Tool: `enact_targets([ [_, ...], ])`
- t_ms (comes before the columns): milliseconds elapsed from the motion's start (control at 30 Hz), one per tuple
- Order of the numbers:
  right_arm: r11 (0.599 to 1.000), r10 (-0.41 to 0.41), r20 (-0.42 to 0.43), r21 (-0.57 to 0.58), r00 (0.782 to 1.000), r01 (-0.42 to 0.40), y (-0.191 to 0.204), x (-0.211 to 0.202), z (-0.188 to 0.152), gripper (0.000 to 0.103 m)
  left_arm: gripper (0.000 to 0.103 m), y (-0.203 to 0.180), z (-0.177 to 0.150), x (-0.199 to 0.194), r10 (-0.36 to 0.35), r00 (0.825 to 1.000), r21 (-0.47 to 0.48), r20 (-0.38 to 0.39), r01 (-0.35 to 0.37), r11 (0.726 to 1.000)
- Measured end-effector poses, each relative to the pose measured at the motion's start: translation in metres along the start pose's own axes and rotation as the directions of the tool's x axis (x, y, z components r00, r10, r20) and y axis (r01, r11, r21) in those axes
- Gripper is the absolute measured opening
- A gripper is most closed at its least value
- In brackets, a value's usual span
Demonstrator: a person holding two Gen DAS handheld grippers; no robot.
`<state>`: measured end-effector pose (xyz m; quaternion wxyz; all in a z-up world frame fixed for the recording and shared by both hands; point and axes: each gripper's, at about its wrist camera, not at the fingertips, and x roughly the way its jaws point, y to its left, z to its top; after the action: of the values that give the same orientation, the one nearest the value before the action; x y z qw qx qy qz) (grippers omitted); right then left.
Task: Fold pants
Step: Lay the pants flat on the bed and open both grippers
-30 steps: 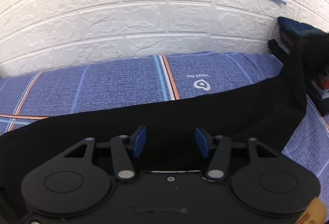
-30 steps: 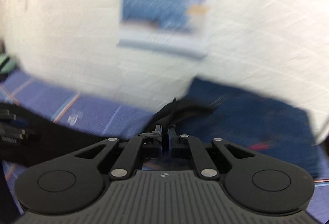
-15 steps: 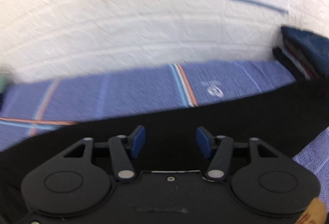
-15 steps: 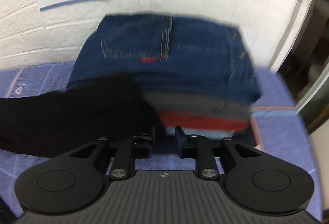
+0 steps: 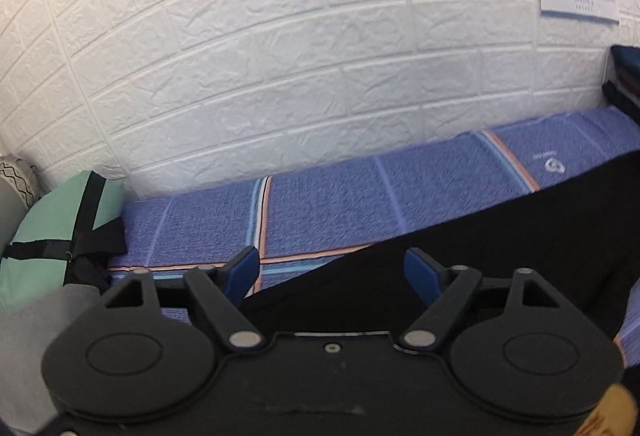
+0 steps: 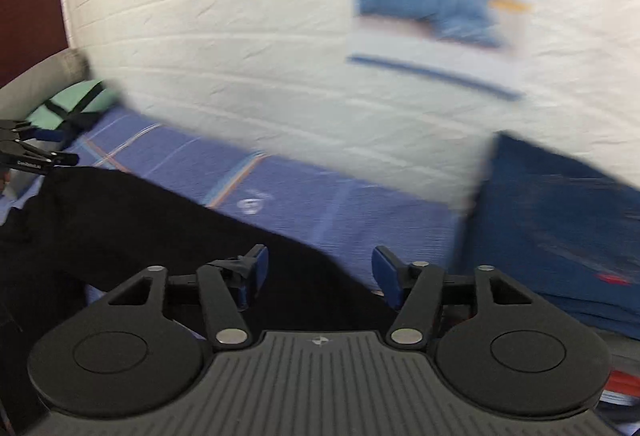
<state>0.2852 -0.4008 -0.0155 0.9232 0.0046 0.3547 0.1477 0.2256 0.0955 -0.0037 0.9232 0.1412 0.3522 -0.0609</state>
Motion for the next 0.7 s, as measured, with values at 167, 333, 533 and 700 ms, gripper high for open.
enact_targets([
  [167, 0.992, 0.090, -0.076, -0.082, 0.993, -0.096, 0.047, 0.057, 0.011, 0.099, 0.086, 0.012, -0.005, 0.026, -0.064, 0.998, 0.088, -0.011, 0.064, 0.994],
  [333, 0.976, 0.149, -0.143, -0.139, 0.978, -0.169, 0.075, 0.106, 0.023, 0.103, 0.086, 0.018, -0.010, 0.070, -0.171, 0.984, 0.112, -0.059, 0.176, 0.978],
  [533, 0.956, 0.232, -0.193, -0.136, 0.953, -0.260, 0.088, 0.157, 0.036, 0.103, 0.087, 0.023, -0.017, 0.118, -0.215, 0.966, 0.143, -0.146, 0.235, 0.961],
  [700, 0.953, 0.245, -0.236, -0.117, 0.940, -0.278, 0.084, 0.192, 0.036, 0.103, 0.085, 0.045, -0.017, 0.138, -0.279, 0.948, 0.008, -0.152, 0.283, 0.959],
])
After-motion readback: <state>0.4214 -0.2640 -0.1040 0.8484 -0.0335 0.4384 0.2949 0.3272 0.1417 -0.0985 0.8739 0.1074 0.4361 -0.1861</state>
